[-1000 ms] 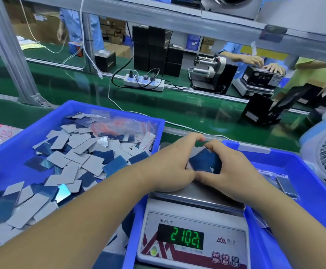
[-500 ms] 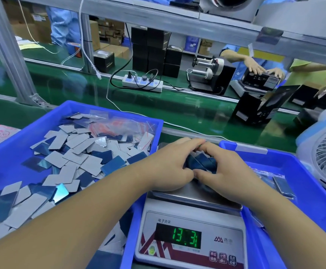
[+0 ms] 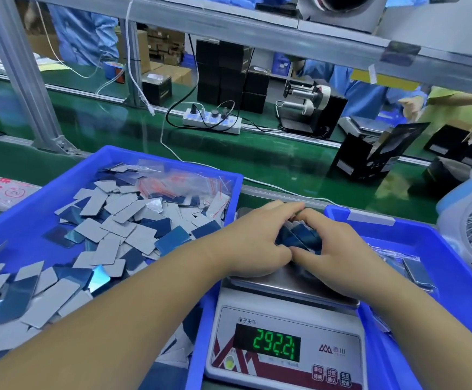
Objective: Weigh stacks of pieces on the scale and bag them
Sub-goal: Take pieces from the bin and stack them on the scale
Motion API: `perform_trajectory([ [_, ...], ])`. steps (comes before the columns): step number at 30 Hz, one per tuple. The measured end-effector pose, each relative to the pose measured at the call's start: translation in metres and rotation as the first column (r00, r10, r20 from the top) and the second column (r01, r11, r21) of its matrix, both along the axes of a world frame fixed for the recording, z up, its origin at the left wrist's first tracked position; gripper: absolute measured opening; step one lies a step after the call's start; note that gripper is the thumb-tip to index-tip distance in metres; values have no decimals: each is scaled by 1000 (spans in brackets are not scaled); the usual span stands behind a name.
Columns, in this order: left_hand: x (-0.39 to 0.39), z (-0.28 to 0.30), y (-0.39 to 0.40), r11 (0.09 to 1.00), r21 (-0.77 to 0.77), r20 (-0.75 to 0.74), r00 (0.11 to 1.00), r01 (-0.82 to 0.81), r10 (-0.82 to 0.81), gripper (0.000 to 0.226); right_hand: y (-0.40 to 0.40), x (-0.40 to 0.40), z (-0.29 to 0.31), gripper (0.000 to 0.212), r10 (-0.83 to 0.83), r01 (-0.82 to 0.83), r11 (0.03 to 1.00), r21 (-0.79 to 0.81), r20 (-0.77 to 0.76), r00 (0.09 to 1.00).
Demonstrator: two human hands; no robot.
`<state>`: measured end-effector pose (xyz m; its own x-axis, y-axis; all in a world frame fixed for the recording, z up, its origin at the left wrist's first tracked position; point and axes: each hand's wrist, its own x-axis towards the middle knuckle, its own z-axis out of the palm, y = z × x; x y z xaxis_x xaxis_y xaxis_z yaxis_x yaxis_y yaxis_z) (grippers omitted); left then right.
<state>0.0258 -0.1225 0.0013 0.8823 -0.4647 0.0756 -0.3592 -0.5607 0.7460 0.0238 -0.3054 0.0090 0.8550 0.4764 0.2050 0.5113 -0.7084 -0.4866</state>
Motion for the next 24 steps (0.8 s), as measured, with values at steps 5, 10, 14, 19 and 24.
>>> perform_trajectory([
  [5, 1, 0, 1, 1000, 1, -24, 1000, -6, 6, 78, 0, 0, 2, 48, 6, -6, 1000, -3, -1, 1000],
  [10, 0, 0, 2, 999, -36, -35, 999, 7, -8, 70, 0, 1, 1, 48, 11, -11, 1000, -10, -7, 1000],
  [14, -1, 0, 3, 999, -40, -39, 999, 7, -9, 80, 1, 1, 2, 45, 13, -13, 1000, -9, -13, 1000],
  [19, 0, 1, 4, 998, -53, -45, 999, 20, -22, 79, 2, 0, 2, 41, 13, -13, 1000, -6, -32, 999],
  [24, -1, 3, 4, 997, -74, -30, 999, 25, -27, 78, 0, 0, 2, 40, 21, -21, 1000, -3, -67, 998],
])
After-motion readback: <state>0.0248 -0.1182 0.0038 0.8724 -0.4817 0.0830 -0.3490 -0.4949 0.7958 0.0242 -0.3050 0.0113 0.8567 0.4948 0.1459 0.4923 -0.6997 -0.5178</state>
